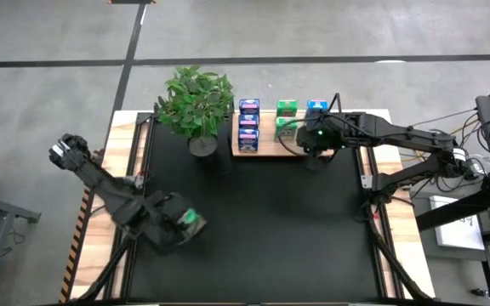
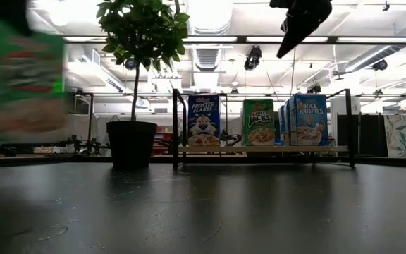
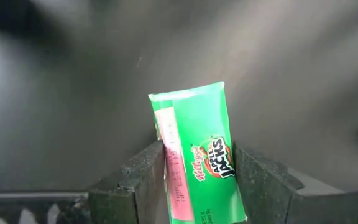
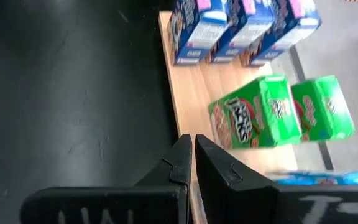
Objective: Stack cereal on shelf
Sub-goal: Put the green cereal box on the shelf aligned with the other green cereal boxes
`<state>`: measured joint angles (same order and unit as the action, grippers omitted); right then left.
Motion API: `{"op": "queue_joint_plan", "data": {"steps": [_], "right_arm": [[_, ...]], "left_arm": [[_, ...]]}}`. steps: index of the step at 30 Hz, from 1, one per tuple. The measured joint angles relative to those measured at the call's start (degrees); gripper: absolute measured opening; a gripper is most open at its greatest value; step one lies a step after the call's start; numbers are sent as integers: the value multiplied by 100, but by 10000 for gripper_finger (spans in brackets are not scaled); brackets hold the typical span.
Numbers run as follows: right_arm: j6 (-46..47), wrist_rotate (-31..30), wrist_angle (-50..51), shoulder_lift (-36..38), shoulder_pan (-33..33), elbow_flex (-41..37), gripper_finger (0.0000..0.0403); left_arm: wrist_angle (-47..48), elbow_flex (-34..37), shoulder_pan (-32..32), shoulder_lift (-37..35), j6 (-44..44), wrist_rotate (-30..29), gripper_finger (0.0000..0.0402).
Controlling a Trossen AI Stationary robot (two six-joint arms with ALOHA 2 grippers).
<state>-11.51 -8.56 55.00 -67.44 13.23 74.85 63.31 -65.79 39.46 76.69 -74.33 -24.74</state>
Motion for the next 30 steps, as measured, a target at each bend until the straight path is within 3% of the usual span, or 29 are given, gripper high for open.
{"op": "queue_joint_plan", "data": {"steps": [7,13,18,23,30], "right_arm": [[298,0,550,106,-19,-2,13],[541,12,836,252,-144,-16,13],[714,13,927,359,-326,-24,13],[799,13,946,441,-478,-28,13],[863,9,989,530,-551,-28,13]], "left_arm": [[-2029,-47,-1343,0,3593,71,169],[-3501,-47,-2443,4,5867,891,169],[-4495,-47,-3190,232,6882,1439,169],[-5042,-245,-3587,755,7323,1526,168],[-5076,-1346,-3703,1820,7996,1531,153]]}}
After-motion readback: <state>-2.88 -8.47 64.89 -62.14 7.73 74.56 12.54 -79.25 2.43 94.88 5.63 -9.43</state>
